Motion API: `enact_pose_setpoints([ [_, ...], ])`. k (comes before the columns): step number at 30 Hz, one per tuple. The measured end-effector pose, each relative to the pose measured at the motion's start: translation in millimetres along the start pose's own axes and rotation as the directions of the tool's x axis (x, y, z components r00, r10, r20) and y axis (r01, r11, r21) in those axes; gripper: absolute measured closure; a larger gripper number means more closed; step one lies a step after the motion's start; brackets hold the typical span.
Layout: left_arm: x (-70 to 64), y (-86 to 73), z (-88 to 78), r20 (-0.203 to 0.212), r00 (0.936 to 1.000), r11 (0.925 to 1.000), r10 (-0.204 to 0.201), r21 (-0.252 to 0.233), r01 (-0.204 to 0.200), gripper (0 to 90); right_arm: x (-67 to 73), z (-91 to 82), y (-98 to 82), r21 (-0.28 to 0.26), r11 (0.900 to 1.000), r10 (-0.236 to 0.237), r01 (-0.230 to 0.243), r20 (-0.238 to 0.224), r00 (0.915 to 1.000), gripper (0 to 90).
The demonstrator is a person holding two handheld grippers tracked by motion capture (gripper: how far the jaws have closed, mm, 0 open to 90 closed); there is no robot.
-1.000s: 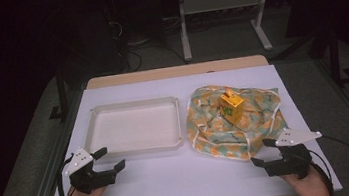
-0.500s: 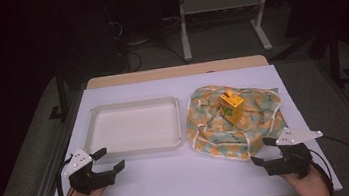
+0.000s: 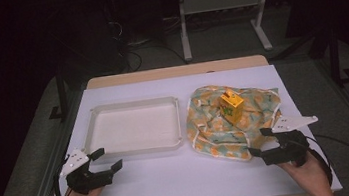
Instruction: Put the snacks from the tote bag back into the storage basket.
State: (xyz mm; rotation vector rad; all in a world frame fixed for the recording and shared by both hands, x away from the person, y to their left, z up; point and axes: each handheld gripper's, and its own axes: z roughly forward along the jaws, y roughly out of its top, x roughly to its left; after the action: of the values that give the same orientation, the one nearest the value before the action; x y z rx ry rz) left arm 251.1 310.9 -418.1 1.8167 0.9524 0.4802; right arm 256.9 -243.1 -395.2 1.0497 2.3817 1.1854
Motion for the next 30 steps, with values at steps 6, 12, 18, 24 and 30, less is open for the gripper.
enact_pose_setpoints([
  [6, 1.1, -0.1, 1.2, -0.002, 1.0000, 1.0000, 0.005, 0.003, -0.005, 16.4, -6.0, 5.9, 24.1, 0.008, 1.000, -0.027, 0.027, -0.005, 0.9996, 19.3],
  [12, 0.8, -0.3, 3.5, 0.009, 1.0000, 1.0000, 0.005, 0.008, -0.005, 16.4, -13.0, 14.2, 42.4, 0.009, 0.999, -0.039, 0.038, 0.026, 0.9989, 20.1],
  [18, -0.3, -0.2, 4.6, 0.011, 0.9999, 0.9999, 0.008, 0.012, -0.008, 16.4, -23.0, 23.9, 52.4, 0.045, 0.999, -0.028, 0.028, 0.014, 0.9995, 19.9],
  [24, 0.5, -0.4, 4.6, 0.014, 0.9999, 0.9999, 0.007, 0.011, -0.007, 16.4, -30.1, 25.1, 64.5, 0.057, 0.998, -0.034, 0.033, 0.014, 0.9993, 19.8],
  [30, 0.0, 0.0, 5.4, 0.019, 0.9998, 1.0000, 0.004, 0.007, -0.004, 16.4, -40.1, 26.4, 75.4, 0.066, 0.997, -0.034, 0.033, 0.013, 0.9993, 20.0],
])
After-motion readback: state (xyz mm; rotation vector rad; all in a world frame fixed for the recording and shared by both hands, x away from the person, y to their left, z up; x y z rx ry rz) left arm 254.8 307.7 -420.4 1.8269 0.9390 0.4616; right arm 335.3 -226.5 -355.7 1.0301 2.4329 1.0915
